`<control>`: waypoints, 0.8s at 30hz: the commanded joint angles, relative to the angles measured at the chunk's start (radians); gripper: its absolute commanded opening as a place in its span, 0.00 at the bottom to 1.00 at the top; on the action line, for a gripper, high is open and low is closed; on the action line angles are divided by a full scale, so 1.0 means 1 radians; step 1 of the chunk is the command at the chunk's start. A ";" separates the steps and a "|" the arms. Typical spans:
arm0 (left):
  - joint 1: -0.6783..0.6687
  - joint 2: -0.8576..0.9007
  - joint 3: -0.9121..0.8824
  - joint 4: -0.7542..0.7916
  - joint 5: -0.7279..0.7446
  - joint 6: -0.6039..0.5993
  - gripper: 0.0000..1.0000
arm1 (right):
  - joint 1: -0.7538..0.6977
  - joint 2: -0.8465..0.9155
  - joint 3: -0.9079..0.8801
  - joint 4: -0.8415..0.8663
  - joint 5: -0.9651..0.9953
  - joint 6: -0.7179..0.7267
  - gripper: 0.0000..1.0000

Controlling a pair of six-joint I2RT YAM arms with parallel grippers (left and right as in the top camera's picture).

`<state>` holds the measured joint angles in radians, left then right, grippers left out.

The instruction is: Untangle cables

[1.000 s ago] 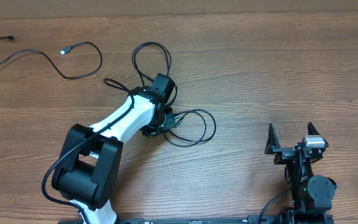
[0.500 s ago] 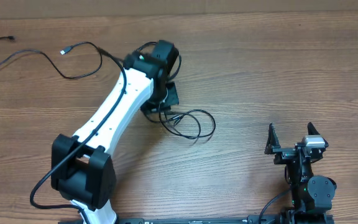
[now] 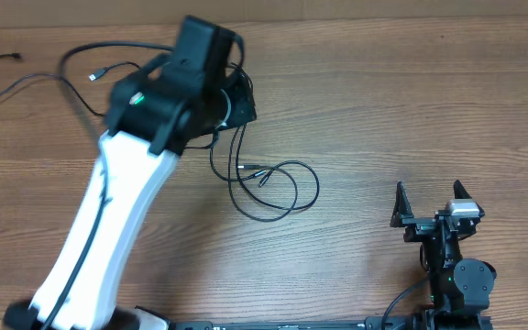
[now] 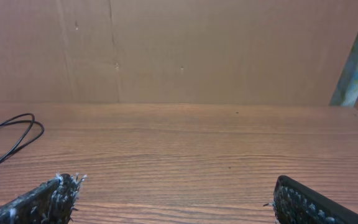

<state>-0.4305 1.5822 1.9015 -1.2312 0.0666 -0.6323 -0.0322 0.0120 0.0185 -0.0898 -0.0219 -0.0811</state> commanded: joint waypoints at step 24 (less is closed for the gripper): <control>0.000 0.332 -0.129 -0.195 -0.119 0.139 0.90 | -0.001 -0.009 -0.010 0.006 -0.002 0.005 1.00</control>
<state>-0.4305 1.9301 1.7729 -1.4147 -0.0570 -0.5213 -0.0319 0.0120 0.0185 -0.0895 -0.0219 -0.0814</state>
